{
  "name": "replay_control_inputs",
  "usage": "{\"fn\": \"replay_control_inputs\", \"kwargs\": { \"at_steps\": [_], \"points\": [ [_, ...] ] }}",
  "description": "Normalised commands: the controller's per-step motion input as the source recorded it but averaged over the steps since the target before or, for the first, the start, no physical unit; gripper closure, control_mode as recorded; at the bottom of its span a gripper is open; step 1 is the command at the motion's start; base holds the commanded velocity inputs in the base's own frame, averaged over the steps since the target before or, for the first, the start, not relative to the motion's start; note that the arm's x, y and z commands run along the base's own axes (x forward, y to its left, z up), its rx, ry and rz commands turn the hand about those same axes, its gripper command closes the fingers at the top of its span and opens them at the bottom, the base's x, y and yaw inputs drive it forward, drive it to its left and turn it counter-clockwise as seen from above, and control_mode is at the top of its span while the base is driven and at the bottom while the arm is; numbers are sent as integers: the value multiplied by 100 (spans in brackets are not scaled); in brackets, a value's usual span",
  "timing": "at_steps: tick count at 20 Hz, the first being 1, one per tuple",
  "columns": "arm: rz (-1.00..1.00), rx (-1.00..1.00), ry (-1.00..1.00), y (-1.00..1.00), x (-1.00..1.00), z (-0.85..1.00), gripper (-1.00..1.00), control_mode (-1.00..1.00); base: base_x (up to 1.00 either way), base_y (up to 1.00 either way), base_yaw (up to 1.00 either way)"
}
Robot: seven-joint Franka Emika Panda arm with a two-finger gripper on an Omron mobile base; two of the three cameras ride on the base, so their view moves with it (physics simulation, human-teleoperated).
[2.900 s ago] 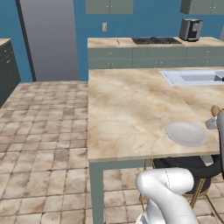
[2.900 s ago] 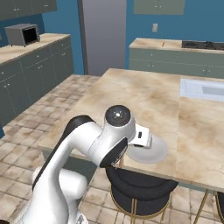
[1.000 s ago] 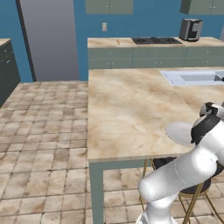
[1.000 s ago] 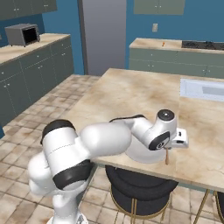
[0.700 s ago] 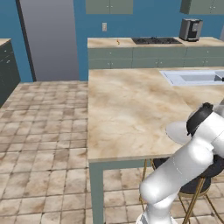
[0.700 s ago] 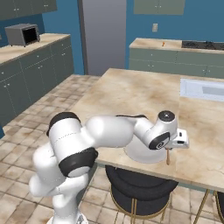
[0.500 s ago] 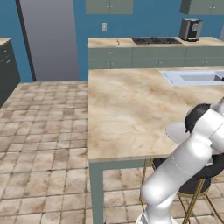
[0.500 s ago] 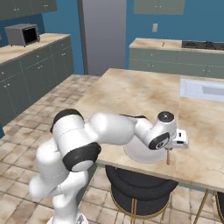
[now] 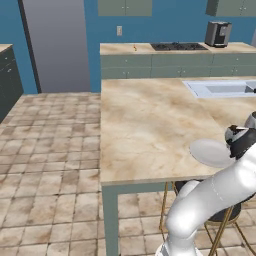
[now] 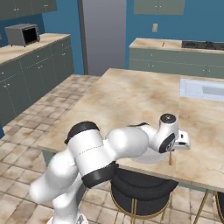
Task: Take the fork and place it on the left side of the plate. Then take the spoon and place it on the right side of the plate. Make sure they're directly next to the plate.
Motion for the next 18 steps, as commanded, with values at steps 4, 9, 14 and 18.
{"fn": "replay_control_inputs", "kwargs": {
  "at_steps": [4, 9, 14, 18],
  "points": [
    [0, 0, 2, -15, 14, -16, 100, -100, 0, 0, 0],
    [-1, 0, 6, -1, 2, -22, 100, -100, 0, 0, 0],
    [-4, 0, 4, -1, 0, -17, -100, -100, 0, 0, 0],
    [-4, 0, 0, -15, 0, -2, -100, -100, 0, 0, 0]
  ]
}}
